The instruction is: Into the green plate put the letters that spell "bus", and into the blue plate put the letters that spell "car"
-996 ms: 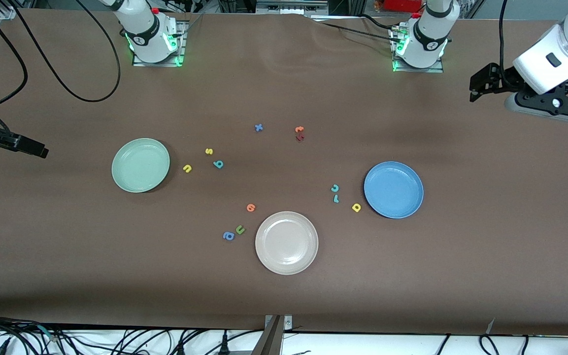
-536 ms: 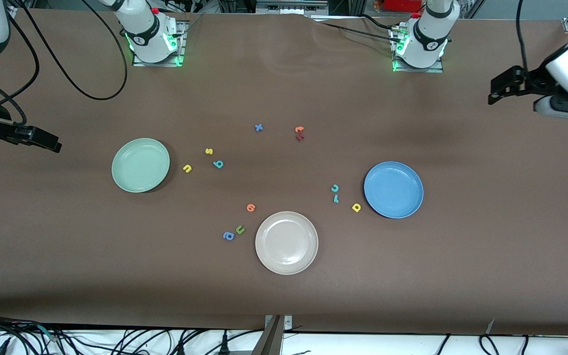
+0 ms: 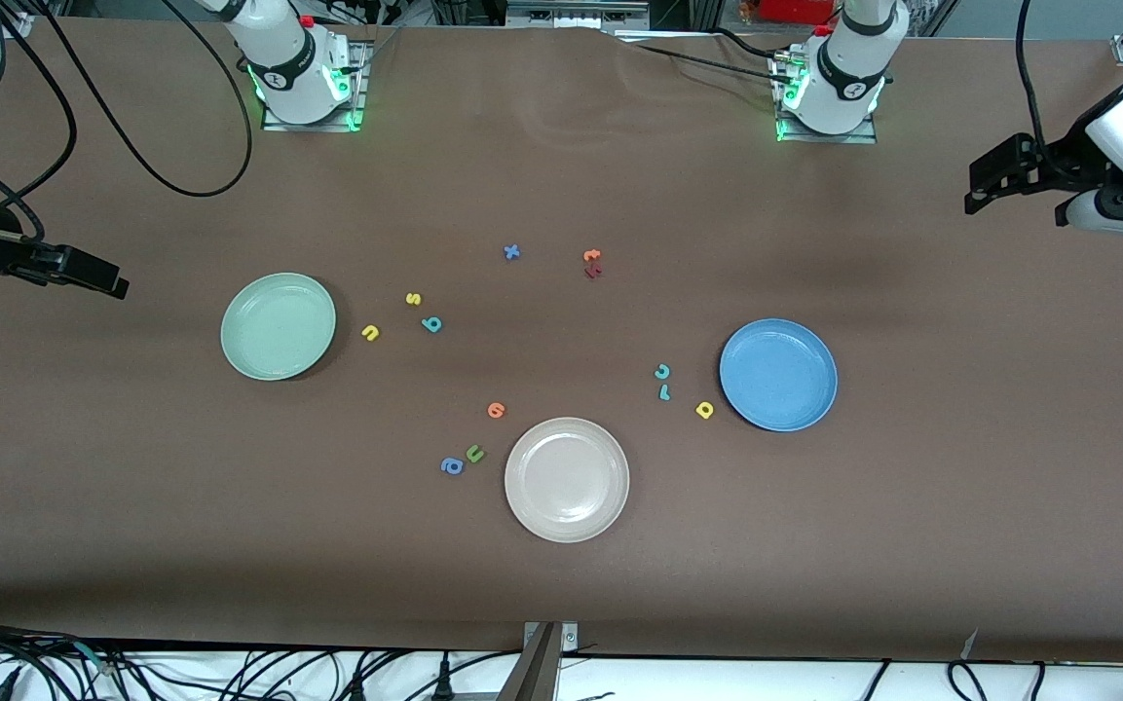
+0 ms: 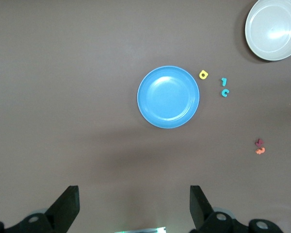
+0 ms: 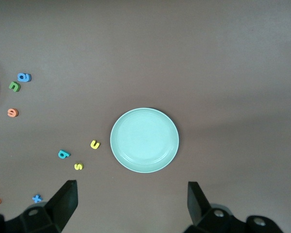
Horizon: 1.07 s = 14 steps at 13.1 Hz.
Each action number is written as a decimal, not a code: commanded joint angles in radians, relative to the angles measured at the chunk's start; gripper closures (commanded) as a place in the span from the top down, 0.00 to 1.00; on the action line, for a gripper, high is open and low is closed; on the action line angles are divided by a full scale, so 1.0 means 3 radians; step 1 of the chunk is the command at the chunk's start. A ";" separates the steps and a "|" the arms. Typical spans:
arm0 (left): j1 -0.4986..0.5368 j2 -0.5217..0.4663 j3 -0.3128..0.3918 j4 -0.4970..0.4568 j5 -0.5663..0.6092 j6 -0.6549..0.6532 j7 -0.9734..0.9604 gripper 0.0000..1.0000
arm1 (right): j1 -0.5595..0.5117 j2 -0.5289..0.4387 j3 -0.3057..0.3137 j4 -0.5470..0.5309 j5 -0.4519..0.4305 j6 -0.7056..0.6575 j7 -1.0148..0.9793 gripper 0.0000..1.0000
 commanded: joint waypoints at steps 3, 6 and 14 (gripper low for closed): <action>-0.0014 0.0113 -0.0033 -0.0095 -0.0042 0.0172 -0.0060 1.00 | 0.0016 -0.0011 0.0009 -0.0013 0.0067 -0.0209 -0.0105 1.00; -0.0009 0.0092 -0.0150 -0.0146 0.0055 0.0136 -0.0132 1.00 | 0.0062 0.0020 0.0019 -0.0018 0.0072 -0.0139 -0.0101 0.99; -0.0014 0.0092 -0.0207 -0.0202 0.0065 0.0131 -0.0285 1.00 | 0.0067 0.0015 0.0019 -0.0079 0.0056 -0.0067 -0.0101 1.00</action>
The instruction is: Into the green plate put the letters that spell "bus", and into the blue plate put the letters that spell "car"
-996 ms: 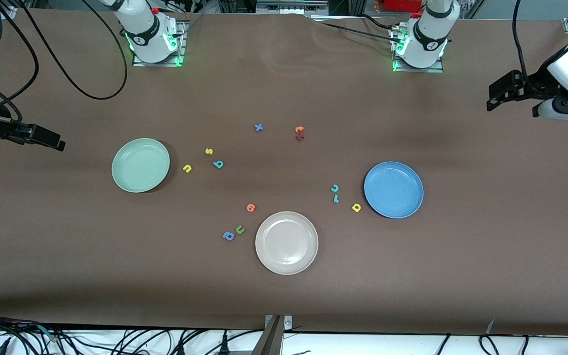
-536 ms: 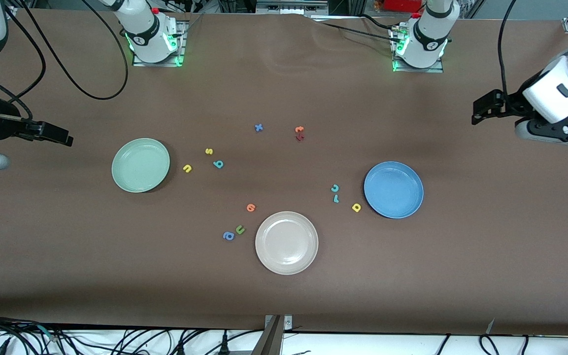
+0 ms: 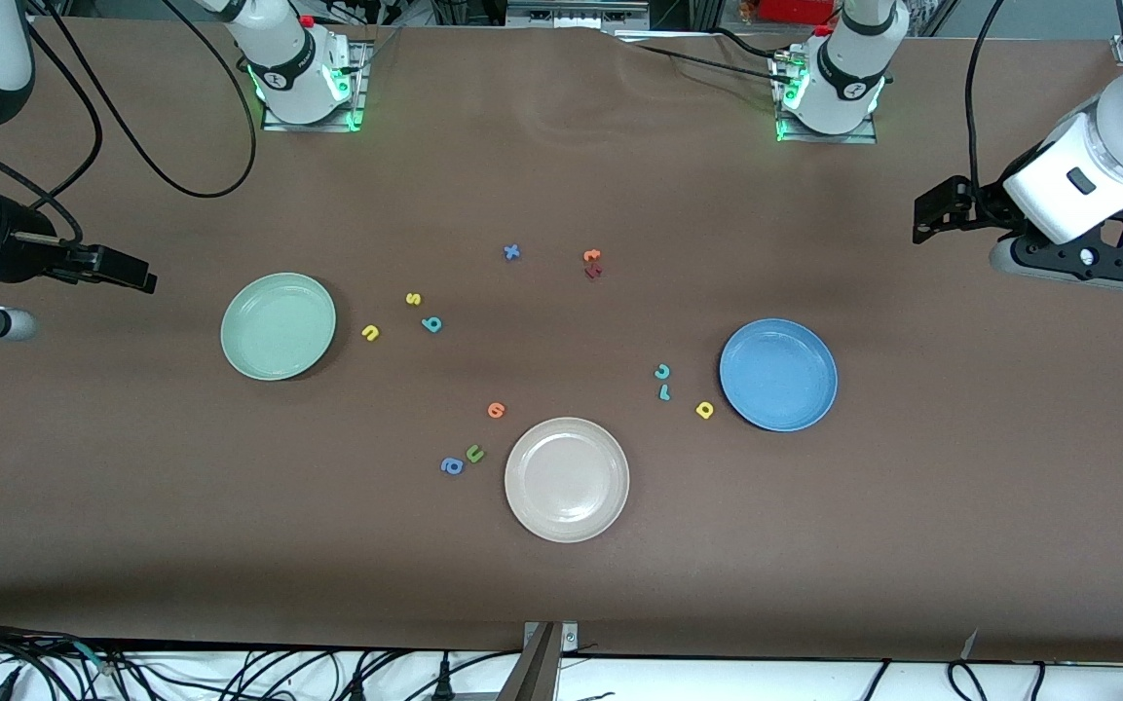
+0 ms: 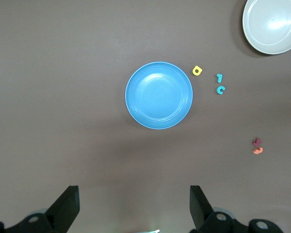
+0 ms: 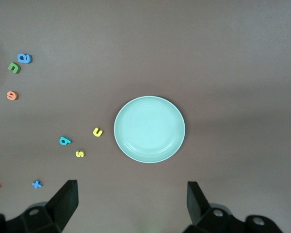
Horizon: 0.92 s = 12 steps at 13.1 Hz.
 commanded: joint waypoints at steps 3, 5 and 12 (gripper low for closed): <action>0.0005 -0.0043 -0.0140 -0.0074 0.0170 0.0012 -0.0214 1.00 | 0.0003 -0.0029 -0.0014 -0.0051 0.0036 0.0063 -0.0056 1.00; 0.0010 -0.0043 -0.0141 -0.0069 0.0171 0.0002 -0.0225 1.00 | 0.0003 -0.0024 -0.0014 -0.0062 0.0036 0.0084 -0.0056 1.00; 0.0026 0.0085 -0.0131 -0.0033 0.0170 -0.0013 -0.0164 1.00 | 0.0008 -0.0029 -0.0009 -0.0077 0.0031 0.0073 -0.0056 1.00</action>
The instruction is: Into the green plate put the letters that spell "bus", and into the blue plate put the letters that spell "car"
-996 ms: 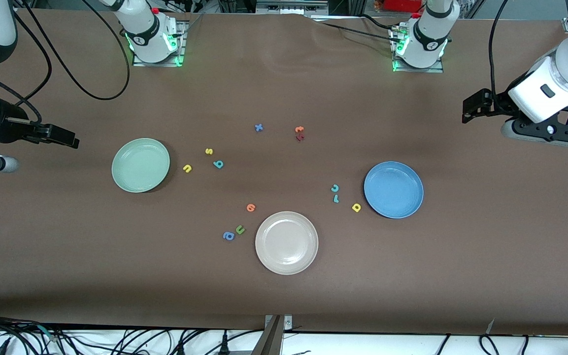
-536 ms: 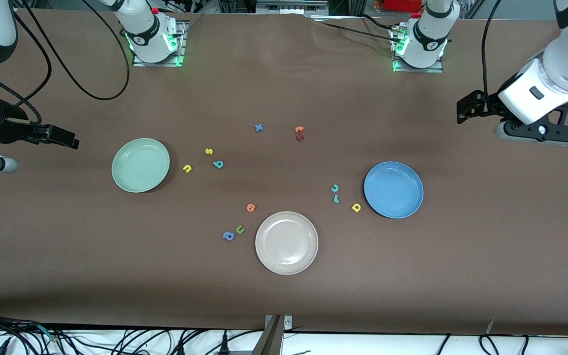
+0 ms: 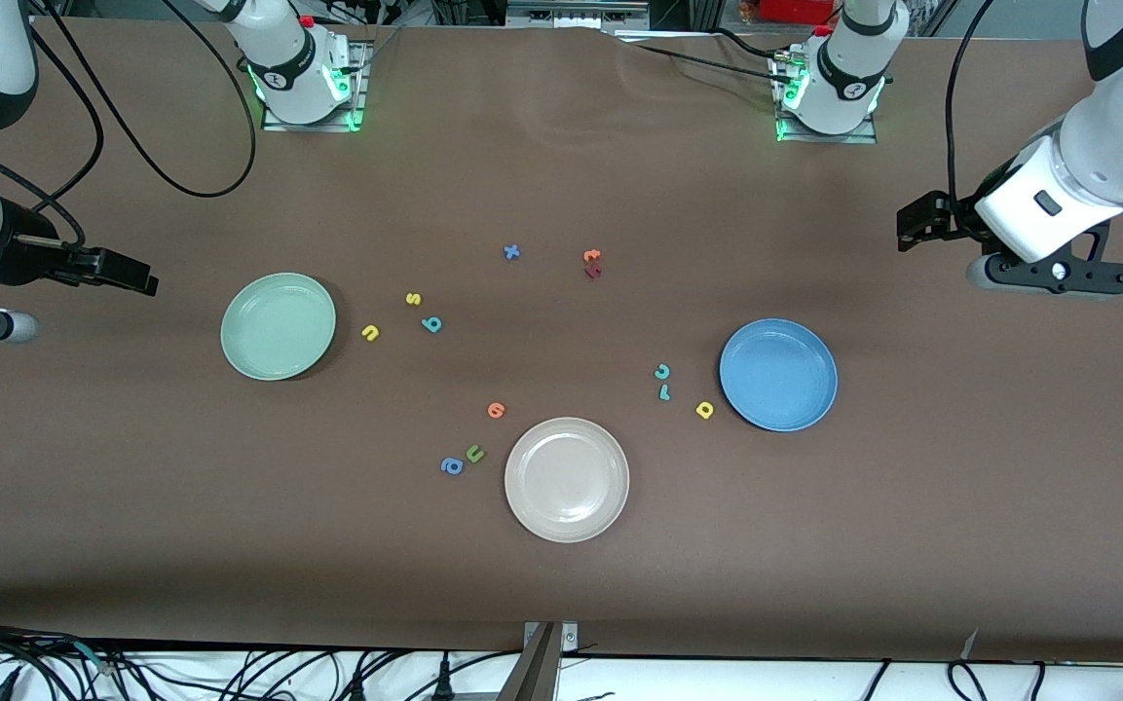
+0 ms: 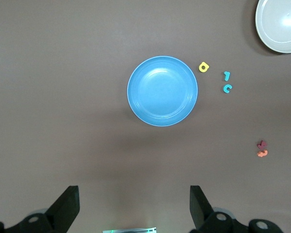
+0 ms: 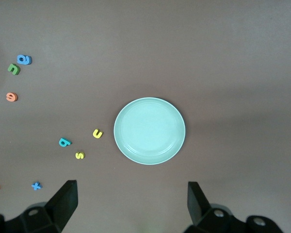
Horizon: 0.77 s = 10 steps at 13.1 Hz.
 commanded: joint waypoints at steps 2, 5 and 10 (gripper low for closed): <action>0.0005 0.0004 -0.0020 -0.0020 0.0082 0.0002 0.0023 1.00 | 0.0009 -0.0029 -0.0004 -0.0077 0.0021 0.0036 -0.0055 1.00; 0.0000 -0.0021 -0.0031 -0.0015 0.0082 -0.0003 0.0038 1.00 | 0.0014 -0.0029 -0.0004 -0.0087 0.0006 0.0031 -0.0050 1.00; 0.0010 -0.0133 -0.0031 -0.0147 0.0082 0.0007 0.0089 1.00 | 0.0034 -0.0029 -0.0004 -0.0103 -0.0046 0.0036 -0.0050 1.00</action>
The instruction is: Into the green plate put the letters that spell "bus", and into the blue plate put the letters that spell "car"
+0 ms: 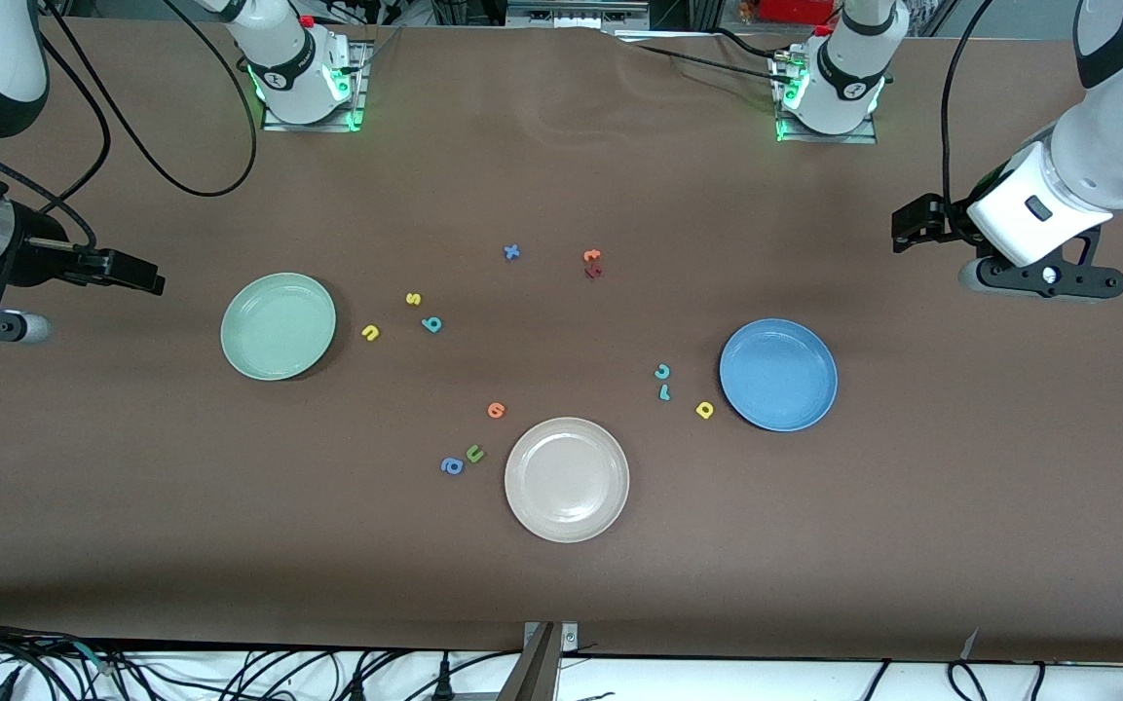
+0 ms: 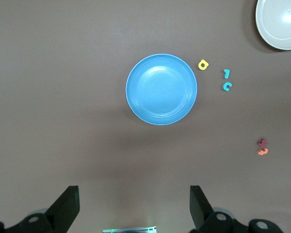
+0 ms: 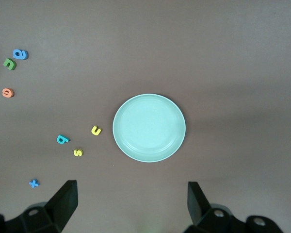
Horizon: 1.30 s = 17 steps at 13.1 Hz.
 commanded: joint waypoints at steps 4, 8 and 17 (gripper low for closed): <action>0.0042 -0.0267 -0.0021 -0.0309 0.0082 0.0110 0.0315 1.00 | 0.0018 -0.0030 -0.0004 -0.0050 -0.0033 0.0031 -0.0048 1.00; 0.0047 -0.0267 -0.0021 -0.0304 0.0072 0.0125 0.0356 1.00 | 0.0018 -0.0035 -0.0004 -0.0050 -0.0033 0.0031 -0.0048 1.00; -0.0056 -0.0089 -0.0052 -0.0319 0.0042 0.0242 0.0305 1.00 | 0.0105 -0.0040 -0.0004 -0.0101 -0.0038 0.0041 0.0018 1.00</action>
